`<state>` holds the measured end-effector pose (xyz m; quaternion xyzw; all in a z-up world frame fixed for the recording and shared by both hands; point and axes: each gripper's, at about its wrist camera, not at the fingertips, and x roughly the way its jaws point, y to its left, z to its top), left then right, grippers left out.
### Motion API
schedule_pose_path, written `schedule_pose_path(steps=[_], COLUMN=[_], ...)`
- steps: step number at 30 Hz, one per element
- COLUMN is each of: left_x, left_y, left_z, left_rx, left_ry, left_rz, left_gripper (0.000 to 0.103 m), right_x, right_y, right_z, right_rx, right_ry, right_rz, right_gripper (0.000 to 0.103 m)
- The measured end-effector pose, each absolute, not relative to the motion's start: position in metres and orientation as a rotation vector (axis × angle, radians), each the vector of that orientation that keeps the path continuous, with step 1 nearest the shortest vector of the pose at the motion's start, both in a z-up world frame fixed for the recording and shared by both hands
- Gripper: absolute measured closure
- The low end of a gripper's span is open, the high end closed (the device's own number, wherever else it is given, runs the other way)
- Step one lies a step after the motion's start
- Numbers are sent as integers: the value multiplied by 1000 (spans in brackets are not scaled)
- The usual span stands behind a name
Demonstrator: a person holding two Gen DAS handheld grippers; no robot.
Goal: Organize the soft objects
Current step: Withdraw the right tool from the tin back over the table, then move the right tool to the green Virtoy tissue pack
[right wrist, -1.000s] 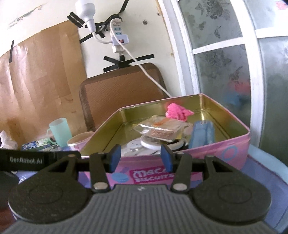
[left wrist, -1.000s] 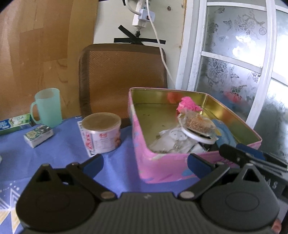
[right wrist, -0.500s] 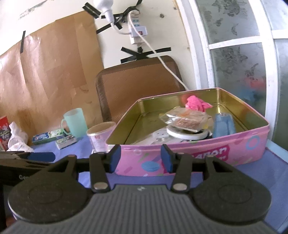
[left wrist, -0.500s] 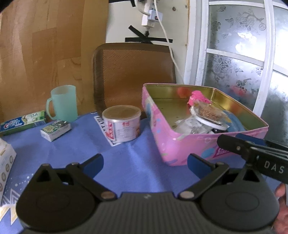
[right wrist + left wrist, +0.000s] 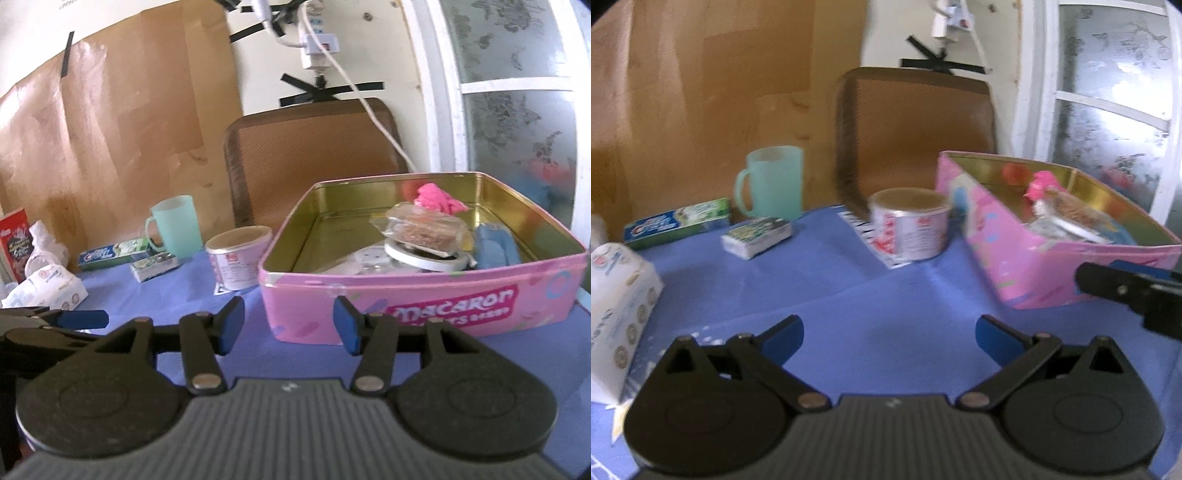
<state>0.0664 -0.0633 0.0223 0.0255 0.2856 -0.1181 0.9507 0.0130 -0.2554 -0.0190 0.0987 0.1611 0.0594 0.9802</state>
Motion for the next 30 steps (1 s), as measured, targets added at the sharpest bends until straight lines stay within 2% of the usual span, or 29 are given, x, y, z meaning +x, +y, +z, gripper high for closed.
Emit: schedule_pose_path(steps=[13,24,30], left_x=[75,75,68], left_y=[6,37,66], left_z=[13,10,15], left_rx=[49,-128,-252], left_ry=[561,534,471], left_rz=[-57,-88,-24], left_gripper=[0,0,0], right_x=[45,93,138], right_y=[-206,-163,-131], right_z=[-14,7,17], right_rx=[148,94,112], right_ry=[390,427,517], right_rz=[237,306,385], right_gripper=[47,47,44])
